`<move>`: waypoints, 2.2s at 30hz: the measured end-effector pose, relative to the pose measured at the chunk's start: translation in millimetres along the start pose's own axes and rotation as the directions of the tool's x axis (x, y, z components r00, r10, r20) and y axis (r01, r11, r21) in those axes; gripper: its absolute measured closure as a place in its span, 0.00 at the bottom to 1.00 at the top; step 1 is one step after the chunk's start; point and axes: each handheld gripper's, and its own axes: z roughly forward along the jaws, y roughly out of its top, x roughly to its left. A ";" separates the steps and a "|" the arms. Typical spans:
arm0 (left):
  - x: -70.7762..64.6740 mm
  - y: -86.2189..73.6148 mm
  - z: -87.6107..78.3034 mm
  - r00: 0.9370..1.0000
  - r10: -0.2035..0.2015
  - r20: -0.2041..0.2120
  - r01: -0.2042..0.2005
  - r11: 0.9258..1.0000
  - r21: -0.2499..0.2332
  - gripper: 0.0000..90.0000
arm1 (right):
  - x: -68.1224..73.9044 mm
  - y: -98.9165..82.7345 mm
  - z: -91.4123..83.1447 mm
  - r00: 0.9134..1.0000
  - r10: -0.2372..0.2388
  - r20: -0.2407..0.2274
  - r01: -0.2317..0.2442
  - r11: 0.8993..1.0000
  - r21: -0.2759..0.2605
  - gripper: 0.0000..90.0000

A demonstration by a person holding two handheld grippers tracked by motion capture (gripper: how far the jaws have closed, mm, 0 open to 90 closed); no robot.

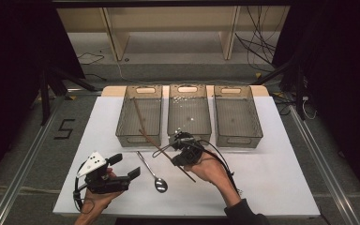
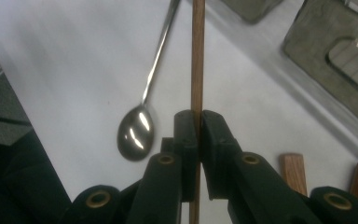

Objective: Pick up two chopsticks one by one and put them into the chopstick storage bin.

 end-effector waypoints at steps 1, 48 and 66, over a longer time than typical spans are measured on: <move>0.1 0.0 -0.1 1.000 0.000 0.000 0.000 1.000 0.000 0.09 | -0.5 2.1 -0.2 1.000 0.000 -0.004 0.000 1.000 -0.005 0.95; 1.2 0.7 -0.3 1.000 -0.008 0.009 0.008 1.000 -0.008 0.09 | -54.2 137.7 25.1 0.969 0.244 -0.033 -0.246 0.950 -0.190 0.95; 1.0 1.0 -0.6 1.000 -0.011 0.016 0.011 1.000 -0.015 0.09 | -60.0 162.9 50.5 0.957 0.291 -0.023 -0.290 0.938 -0.190 0.95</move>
